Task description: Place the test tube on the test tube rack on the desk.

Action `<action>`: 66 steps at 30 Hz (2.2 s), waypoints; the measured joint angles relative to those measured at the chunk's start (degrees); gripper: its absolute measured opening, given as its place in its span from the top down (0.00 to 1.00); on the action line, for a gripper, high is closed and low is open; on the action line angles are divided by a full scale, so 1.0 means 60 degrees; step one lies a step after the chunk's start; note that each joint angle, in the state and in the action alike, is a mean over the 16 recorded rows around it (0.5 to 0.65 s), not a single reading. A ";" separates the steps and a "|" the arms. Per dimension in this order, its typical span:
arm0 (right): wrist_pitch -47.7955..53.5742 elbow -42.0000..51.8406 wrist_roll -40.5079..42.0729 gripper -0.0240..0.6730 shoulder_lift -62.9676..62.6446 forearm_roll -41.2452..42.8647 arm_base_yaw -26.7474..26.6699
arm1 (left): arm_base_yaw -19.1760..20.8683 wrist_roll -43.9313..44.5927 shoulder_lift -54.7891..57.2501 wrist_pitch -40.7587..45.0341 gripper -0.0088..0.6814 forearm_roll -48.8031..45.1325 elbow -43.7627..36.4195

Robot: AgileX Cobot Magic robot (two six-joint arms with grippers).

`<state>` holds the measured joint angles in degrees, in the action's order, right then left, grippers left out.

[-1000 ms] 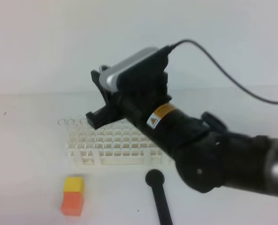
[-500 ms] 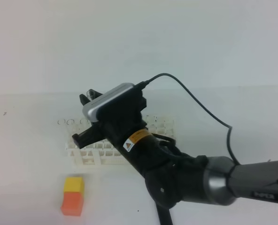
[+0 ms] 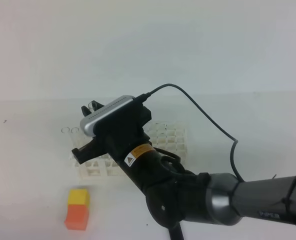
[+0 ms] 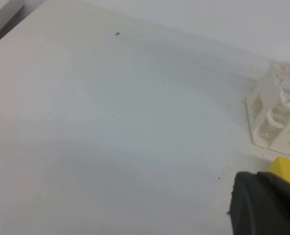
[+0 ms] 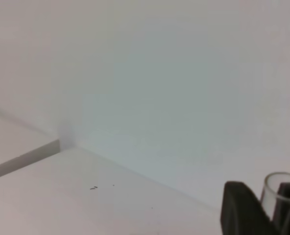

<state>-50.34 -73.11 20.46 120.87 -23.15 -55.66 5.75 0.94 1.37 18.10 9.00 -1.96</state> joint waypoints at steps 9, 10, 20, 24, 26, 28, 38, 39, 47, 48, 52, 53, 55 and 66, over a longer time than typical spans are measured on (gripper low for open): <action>0.0041 -0.0003 0.0297 0.79 0.0001 -0.0379 -0.0114 | 0.0000 -0.0010 0.0000 0.0000 0.99 0.0000 0.0000; 0.0052 -0.0003 0.0326 0.79 0.0001 -0.0419 -0.0121 | 0.0000 -0.0011 0.0000 0.0000 0.99 0.0000 0.0000; 0.0129 -0.0008 0.0508 0.79 0.0150 -0.0803 -0.0168 | 0.0000 -0.0011 0.0000 0.0000 0.99 0.0000 0.0000; 0.0076 -0.0025 0.0512 0.79 0.0266 -0.0888 -0.0169 | 0.0000 0.0005 0.0000 0.0000 0.99 0.0000 0.0000; 0.0033 -0.0034 0.0512 0.79 0.0329 -0.0924 -0.0169 | 0.0000 0.0019 0.0000 0.0000 0.99 0.0000 0.0000; -0.0012 -0.0043 0.0510 0.79 0.0389 -0.0966 -0.0169 | 0.0000 0.0032 0.0000 0.0000 0.99 0.0000 0.0000; -0.0157 -0.0075 0.0530 0.79 0.0600 -0.1296 -0.0169 | 0.0000 0.0096 0.0000 0.0000 0.99 0.0000 0.0000; -0.0157 -0.0075 0.0540 0.79 0.0612 -0.1337 -0.0169 | 0.0000 0.0096 0.0000 0.0000 0.99 0.0000 0.0000; -0.0092 -0.0075 0.0649 0.79 0.0693 -0.1632 -0.0177 | 0.0000 0.0096 0.0000 0.0000 0.99 0.0000 0.0000; -0.0084 -0.0075 0.0664 0.79 0.0703 -0.1652 -0.0179 | 0.0000 0.0096 0.0000 0.0000 0.99 0.0000 0.0000; -0.0053 -0.0075 0.0703 0.79 0.0760 -0.1712 -0.0184 | 0.0000 0.0096 0.0000 0.0000 0.99 0.0000 0.0000; -0.0046 -0.0075 0.0707 0.79 0.0775 -0.1723 -0.0185 | 0.0000 0.0096 0.0000 0.0000 0.99 0.0000 0.0000; -0.0034 -0.0075 0.0711 0.79 0.0804 -0.1737 -0.0187 | 0.0000 0.0096 0.0000 0.0000 0.99 0.0000 0.0000; -0.0003 -0.0078 0.0702 0.79 0.0913 -0.1752 -0.0189 | 0.0000 0.0096 0.0000 0.0000 0.99 0.0000 0.0000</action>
<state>-50.36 -73.58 24.67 126.34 -33.66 -56.80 5.75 1.52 1.37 18.10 9.00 -1.96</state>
